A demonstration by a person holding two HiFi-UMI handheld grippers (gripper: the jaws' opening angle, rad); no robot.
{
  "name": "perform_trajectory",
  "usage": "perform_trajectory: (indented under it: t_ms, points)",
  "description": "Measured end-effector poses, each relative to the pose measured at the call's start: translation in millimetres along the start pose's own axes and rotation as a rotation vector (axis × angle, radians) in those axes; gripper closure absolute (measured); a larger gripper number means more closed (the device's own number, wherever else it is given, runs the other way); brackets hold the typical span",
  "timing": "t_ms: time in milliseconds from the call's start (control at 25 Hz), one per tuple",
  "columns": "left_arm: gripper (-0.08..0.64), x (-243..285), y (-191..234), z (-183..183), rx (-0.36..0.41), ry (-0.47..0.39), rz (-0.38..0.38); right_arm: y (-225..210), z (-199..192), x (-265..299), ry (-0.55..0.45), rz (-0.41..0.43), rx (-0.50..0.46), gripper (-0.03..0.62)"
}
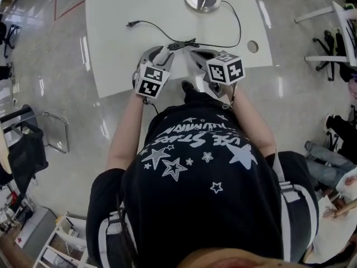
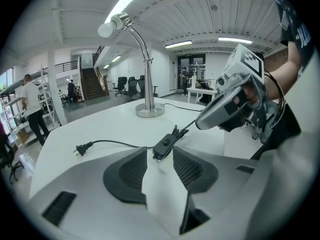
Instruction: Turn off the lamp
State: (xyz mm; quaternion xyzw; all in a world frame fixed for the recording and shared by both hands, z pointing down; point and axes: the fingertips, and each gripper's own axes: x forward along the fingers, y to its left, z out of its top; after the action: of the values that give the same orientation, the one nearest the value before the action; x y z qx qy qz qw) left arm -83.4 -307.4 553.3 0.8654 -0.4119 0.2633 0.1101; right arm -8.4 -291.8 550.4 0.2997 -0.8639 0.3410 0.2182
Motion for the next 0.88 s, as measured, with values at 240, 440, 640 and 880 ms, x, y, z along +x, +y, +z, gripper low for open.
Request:
perform_trajectory:
  t_ms: [240,440,640,880]
  points:
    - [0.408,-36.9,-18.1,14.8,-0.042,-0.097,0.006,19.4,-12.5,-24.3,-0.043,-0.022,-0.010,0.586]
    - [0.408,-67.6,-35.3,22.2,-0.084,-0.171,-0.008,44.2,-21.6,-43.0,-0.082,-0.026,-0.043,0.586]
    - [0.408,-107.1,-46.3,38.7,-0.100,-0.268,-0.006,68.0,-24.2,-60.4,-0.147,-0.034,-0.060,0.586]
    - [0.408,-144.0,-64.7,49.0,-0.094,-0.353,-0.020,90.4,-33.3,-83.8,-0.218,-0.063,-0.057,0.586]
